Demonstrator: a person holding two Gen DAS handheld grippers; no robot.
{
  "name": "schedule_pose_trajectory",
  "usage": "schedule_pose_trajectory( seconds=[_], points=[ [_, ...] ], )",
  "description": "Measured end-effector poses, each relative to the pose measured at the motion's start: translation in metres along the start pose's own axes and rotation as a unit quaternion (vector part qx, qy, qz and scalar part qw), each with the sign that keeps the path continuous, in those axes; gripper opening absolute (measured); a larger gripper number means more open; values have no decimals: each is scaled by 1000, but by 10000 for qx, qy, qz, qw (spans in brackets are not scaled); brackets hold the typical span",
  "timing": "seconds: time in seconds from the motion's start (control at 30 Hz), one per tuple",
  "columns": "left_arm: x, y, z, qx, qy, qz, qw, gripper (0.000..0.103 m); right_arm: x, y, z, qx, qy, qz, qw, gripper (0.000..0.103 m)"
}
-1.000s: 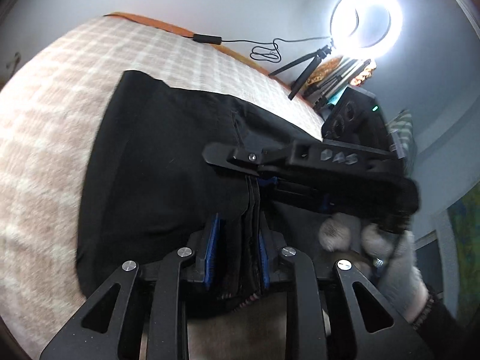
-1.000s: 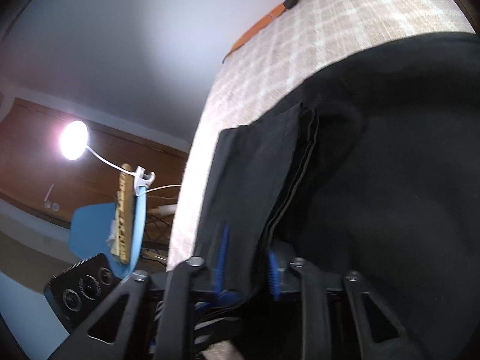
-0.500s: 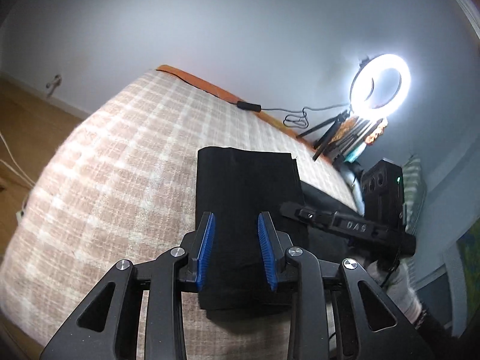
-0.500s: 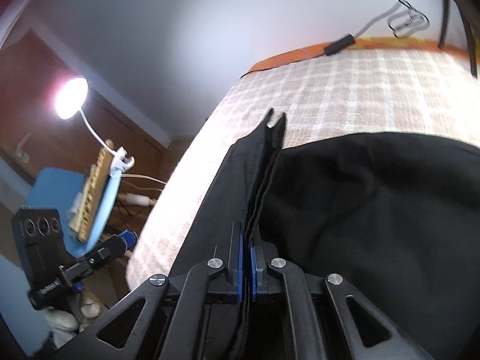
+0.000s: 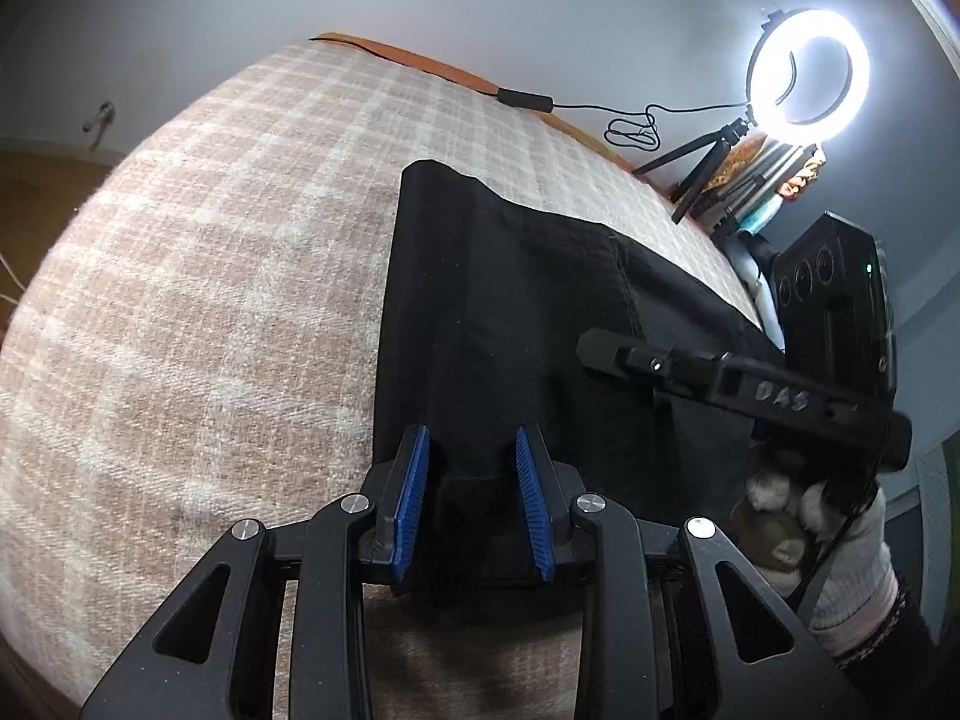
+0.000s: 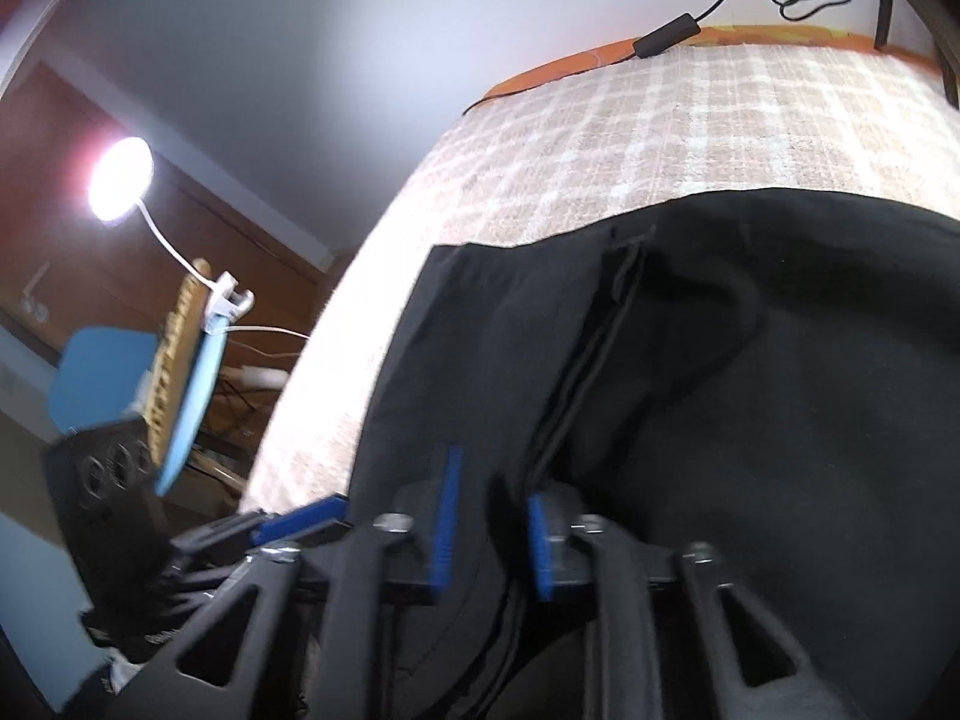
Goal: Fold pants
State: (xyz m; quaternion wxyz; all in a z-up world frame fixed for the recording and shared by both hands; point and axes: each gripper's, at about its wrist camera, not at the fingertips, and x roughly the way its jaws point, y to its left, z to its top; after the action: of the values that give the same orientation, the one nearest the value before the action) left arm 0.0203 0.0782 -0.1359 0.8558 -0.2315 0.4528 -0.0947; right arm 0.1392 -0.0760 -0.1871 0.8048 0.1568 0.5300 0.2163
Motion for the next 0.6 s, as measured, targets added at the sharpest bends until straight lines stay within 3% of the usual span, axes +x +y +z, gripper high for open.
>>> schedule_pose_trajectory(
  seconds=[0.07,0.3,0.6],
  points=[
    [-5,0,2,-47,-73,-36,10000,28,-3,2,0,-76,-44,-98,9999,2],
    [-30,-1,17,-61,-534,90,9985,28,-47,8,11,-353,-572,-347,9971,1],
    [2,-60,14,530,-337,-198,9978,28,-140,-47,-5,79,-1189,-898,9888,1]
  ],
)
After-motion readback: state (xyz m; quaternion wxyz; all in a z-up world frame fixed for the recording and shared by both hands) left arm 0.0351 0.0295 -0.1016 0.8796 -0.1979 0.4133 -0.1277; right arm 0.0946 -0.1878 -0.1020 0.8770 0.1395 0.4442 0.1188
